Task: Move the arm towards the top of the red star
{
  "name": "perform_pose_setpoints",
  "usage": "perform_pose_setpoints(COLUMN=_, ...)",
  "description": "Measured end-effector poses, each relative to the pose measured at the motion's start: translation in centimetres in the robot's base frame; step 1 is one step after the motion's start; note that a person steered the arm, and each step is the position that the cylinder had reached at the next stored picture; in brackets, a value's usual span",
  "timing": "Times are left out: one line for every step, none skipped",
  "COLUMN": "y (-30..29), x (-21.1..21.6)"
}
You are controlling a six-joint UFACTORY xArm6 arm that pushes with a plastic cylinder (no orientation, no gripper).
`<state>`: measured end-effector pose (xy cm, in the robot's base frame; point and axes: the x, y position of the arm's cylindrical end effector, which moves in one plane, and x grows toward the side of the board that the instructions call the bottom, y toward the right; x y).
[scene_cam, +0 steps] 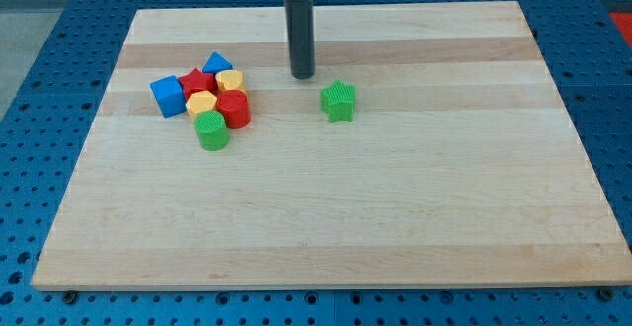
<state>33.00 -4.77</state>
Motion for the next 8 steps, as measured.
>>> perform_pose_setpoints(y=-2.3, x=-3.1)
perform_pose_setpoints(y=-4.1, x=-6.6)
perform_pose_setpoints(y=-6.8, x=-7.3)
perform_pose_setpoints(y=-13.5, x=-7.3)
perform_pose_setpoints(y=-16.2, x=-7.3)
perform_pose_setpoints(y=-17.8, x=-5.6)
perform_pose_setpoints(y=-17.8, x=-2.6)
perform_pose_setpoints(y=-17.8, x=-2.6)
